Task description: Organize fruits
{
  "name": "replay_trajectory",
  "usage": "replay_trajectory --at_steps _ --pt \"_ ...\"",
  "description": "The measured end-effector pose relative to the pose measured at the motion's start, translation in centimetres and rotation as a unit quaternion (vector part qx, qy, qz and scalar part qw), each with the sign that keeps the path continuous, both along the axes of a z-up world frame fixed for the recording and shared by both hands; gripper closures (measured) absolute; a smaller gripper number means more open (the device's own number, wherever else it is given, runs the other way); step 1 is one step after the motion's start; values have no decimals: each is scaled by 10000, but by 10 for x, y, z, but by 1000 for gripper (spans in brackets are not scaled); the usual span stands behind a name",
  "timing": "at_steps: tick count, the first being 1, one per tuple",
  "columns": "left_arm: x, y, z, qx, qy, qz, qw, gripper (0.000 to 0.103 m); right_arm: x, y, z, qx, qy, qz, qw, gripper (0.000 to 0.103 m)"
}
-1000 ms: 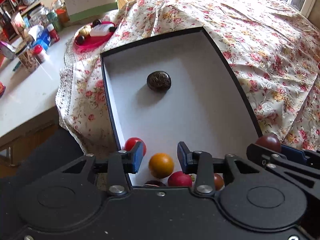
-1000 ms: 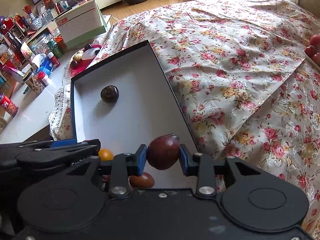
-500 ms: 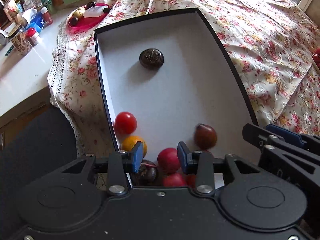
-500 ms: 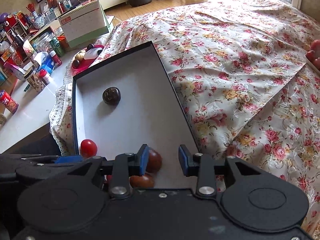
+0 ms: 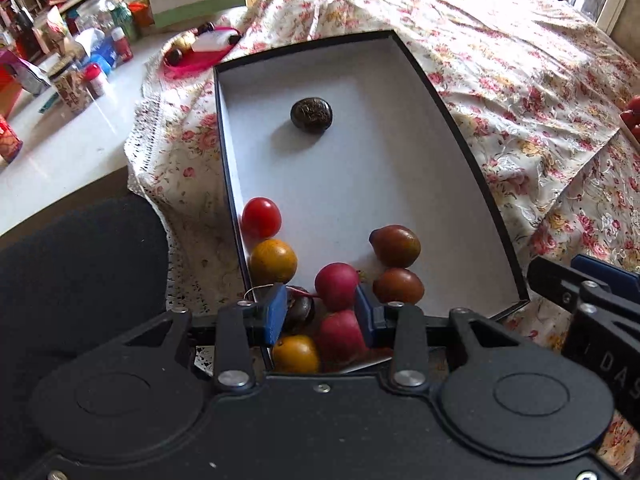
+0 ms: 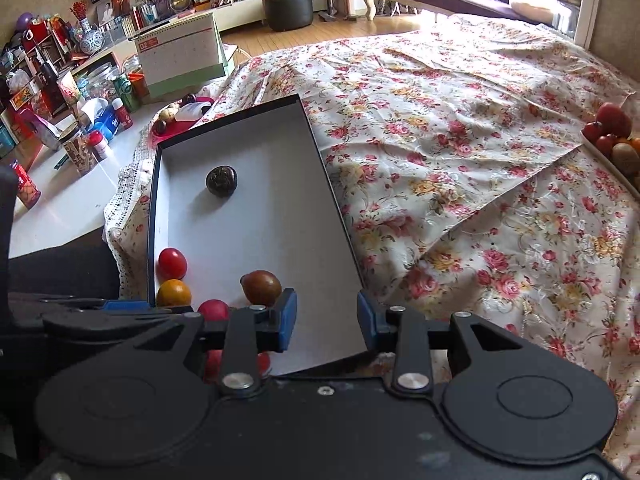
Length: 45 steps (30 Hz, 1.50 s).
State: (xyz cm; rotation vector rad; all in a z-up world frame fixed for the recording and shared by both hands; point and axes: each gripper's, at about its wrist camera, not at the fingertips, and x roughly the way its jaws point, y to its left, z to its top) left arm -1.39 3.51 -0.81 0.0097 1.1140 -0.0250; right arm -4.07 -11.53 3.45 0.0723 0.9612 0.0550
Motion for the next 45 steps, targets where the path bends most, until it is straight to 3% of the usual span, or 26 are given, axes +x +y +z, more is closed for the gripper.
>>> replay_trajectory --at_steps 10,16,45 --pt "-19 2 1 -2 -256 188 9995 57 -13 -4 -12 79 123 32 9999 67" --pt "-19 2 -3 23 -191 231 9995 57 -18 -4 -21 63 279 -10 9996 67" --pt "-27 3 1 -20 -359 202 9991 57 -23 3 -20 96 282 92 9995 67"
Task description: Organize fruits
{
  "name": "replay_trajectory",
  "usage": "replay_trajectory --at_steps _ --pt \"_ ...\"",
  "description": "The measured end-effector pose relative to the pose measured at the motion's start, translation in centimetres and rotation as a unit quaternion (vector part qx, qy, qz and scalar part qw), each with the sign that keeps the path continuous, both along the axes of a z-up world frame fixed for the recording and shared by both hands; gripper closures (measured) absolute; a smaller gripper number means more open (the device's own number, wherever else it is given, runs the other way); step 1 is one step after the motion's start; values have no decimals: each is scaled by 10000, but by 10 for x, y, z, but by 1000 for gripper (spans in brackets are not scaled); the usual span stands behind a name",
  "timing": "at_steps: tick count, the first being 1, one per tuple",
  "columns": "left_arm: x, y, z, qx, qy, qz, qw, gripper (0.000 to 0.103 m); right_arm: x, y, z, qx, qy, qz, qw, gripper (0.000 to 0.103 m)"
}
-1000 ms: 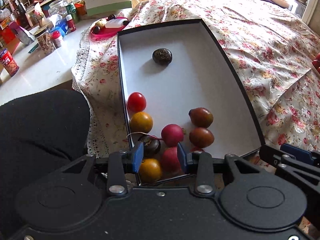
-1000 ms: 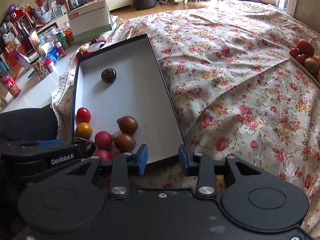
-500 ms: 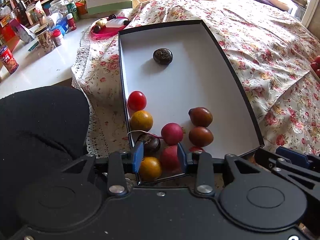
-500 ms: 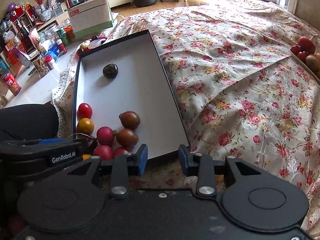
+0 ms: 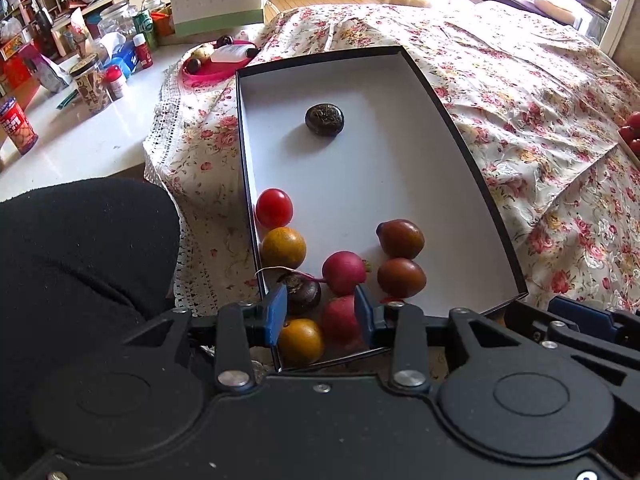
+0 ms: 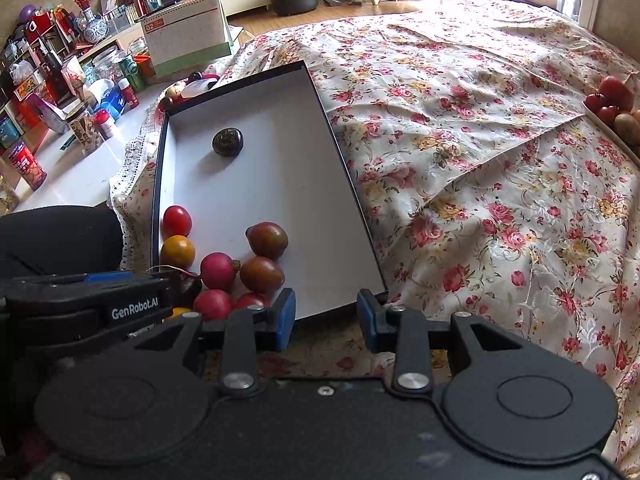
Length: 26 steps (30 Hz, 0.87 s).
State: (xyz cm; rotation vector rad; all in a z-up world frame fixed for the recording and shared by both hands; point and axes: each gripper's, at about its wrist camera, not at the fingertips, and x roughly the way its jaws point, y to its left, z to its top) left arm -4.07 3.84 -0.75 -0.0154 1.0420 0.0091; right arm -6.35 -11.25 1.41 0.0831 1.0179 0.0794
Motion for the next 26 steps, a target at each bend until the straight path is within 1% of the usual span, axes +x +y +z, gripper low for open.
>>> replay_trajectory --at_steps 11,22,26 --pt "2 -3 -3 -5 65 -20 10000 57 4 0 -2 -31 1 -21 10000 67" --pt "2 -4 -2 -31 35 -55 10000 57 7 5 -6 -14 70 68 10000 66" --pt "1 -5 -1 19 -24 -59 10000 57 8 4 -6 7 75 57 10000 67"
